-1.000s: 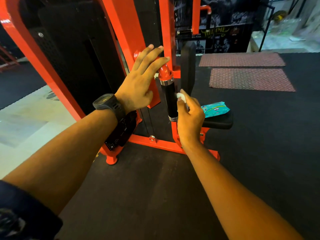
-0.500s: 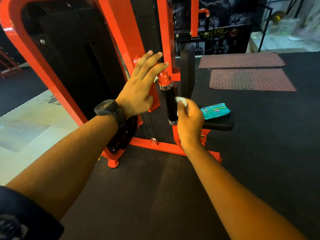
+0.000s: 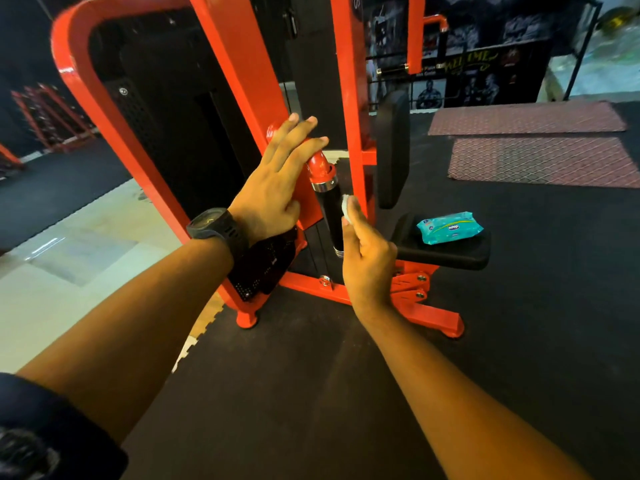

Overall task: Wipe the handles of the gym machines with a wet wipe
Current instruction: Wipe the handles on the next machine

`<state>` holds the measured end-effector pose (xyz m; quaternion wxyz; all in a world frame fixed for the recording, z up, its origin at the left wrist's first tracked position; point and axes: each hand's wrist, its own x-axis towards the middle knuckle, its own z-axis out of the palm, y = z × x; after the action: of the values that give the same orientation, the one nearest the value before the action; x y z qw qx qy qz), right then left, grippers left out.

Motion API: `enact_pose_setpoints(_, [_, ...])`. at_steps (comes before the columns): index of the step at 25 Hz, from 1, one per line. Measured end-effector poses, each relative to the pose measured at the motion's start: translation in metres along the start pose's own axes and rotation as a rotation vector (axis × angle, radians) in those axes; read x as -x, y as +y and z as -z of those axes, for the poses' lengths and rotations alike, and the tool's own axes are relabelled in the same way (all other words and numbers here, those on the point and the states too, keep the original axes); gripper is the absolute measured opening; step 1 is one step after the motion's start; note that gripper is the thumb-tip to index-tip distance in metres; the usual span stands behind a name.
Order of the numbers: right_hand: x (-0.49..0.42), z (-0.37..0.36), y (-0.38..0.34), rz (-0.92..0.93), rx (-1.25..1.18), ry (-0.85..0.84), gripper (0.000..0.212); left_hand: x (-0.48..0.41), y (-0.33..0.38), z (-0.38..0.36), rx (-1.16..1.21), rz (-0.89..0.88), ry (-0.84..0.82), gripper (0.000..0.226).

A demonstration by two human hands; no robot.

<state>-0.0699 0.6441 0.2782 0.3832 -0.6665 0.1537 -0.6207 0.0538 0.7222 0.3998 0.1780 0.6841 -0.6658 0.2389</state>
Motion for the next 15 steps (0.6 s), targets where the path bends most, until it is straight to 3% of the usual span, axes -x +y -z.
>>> enact_pose_setpoints(8, [0.005,0.006,0.024,0.477,0.223,-0.14,0.031,0.002,0.003,0.003,-0.013,0.037,-0.003,0.09])
enact_pose_setpoints(15, [-0.026,0.045,0.042,1.04,0.446,-0.478,0.037,-0.001,-0.003,-0.004,-0.005,-0.021,0.042,0.09])
